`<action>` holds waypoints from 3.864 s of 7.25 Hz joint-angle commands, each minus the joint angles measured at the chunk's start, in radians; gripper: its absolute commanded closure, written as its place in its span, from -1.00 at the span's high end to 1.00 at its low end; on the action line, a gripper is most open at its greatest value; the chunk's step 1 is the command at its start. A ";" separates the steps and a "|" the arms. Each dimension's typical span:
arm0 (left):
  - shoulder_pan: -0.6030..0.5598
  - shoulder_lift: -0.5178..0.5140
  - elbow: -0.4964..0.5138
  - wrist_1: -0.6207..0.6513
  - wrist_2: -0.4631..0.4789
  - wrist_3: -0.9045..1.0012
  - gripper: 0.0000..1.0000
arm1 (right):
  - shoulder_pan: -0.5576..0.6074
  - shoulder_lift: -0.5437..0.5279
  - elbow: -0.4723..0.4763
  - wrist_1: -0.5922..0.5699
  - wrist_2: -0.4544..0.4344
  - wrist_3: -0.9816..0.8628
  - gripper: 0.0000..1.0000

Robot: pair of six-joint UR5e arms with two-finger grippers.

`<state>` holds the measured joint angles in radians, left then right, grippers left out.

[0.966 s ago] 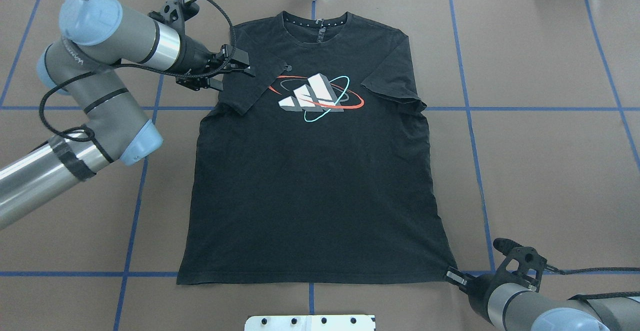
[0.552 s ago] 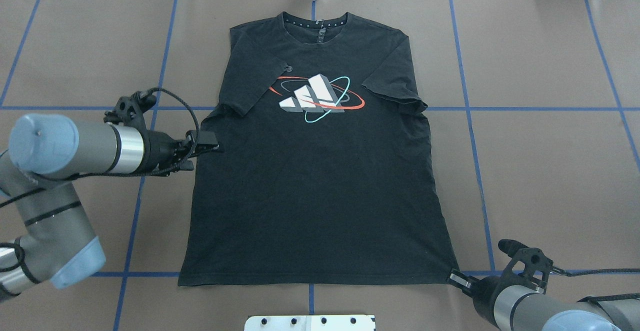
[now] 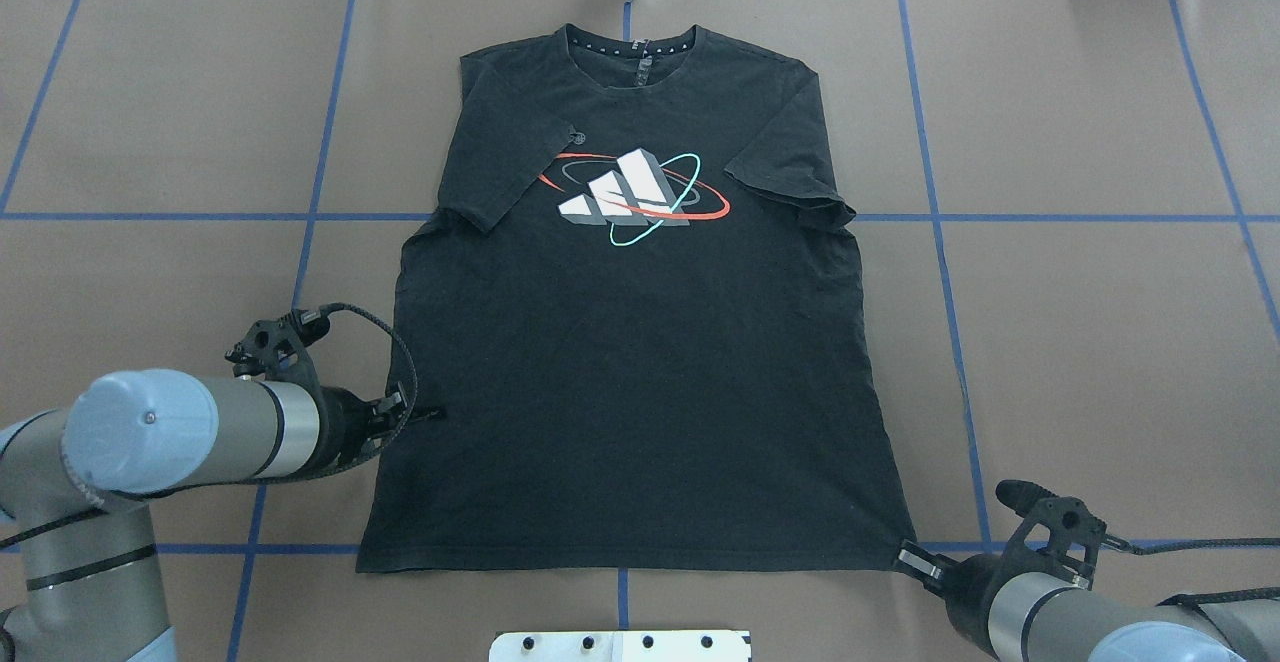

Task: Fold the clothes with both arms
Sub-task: 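Move the left gripper to the hem corner nearest the robot, then grasp both hem corners nearest the robot with both grippers, then lift the hem and fold it toward the collar with both grippers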

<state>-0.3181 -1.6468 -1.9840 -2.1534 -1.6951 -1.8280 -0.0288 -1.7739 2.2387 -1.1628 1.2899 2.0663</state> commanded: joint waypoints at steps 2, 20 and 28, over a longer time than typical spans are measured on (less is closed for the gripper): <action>0.097 0.097 -0.062 0.010 0.022 -0.089 0.95 | 0.000 0.002 0.002 0.000 -0.001 0.000 -1.00; 0.105 0.188 -0.322 0.018 -0.066 -0.131 -1.00 | 0.001 -0.102 0.194 -0.002 0.083 0.000 -1.00; -0.452 -0.195 0.072 0.020 -0.228 0.318 -1.00 | 0.821 0.635 -0.308 -0.430 0.618 -0.504 -1.00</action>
<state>-0.7007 -1.8054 -1.9940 -2.1333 -1.8933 -1.6035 0.6849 -1.2324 2.0663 -1.5758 1.8383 1.6651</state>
